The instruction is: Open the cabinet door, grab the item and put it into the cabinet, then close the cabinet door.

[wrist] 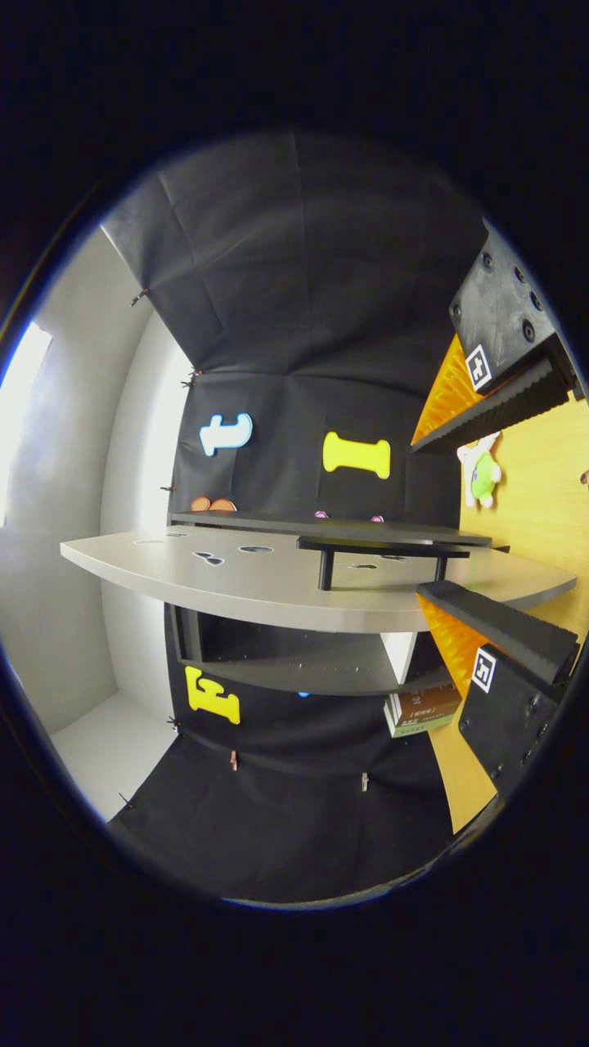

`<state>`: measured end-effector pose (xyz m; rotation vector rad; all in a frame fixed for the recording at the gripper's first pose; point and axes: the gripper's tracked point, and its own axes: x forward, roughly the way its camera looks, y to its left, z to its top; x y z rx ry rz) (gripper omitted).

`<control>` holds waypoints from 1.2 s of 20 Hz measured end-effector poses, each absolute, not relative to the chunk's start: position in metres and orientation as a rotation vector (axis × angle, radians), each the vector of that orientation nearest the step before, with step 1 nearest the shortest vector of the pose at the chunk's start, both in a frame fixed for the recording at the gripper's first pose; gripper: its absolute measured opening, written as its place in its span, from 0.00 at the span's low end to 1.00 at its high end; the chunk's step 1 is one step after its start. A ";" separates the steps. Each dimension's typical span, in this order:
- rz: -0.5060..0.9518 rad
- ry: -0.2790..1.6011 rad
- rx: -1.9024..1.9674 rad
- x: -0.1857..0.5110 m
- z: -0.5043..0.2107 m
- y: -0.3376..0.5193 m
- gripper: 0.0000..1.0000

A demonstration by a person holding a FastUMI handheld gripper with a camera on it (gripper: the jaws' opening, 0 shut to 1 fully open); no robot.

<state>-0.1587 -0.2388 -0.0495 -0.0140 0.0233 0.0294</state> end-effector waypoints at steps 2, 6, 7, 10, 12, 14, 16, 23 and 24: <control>0.063 0.035 -0.012 -0.148 -0.057 -0.237 0.95; 0.138 0.053 0.021 -0.145 -0.059 -0.214 0.95; 0.155 0.053 0.031 -0.143 -0.060 -0.204 0.95; 0.213 0.047 0.022 -0.136 -0.063 -0.168 0.95; 0.231 0.045 -0.002 -0.129 -0.062 -0.152 0.96; 0.229 0.030 -0.034 -0.116 -0.061 -0.123 0.96; 0.215 0.000 -0.060 -0.099 -0.058 -0.099 0.95; 0.266 -0.018 -0.114 -0.052 -0.069 -0.014 0.97; 0.277 -0.015 -0.099 -0.048 -0.067 0.000 0.97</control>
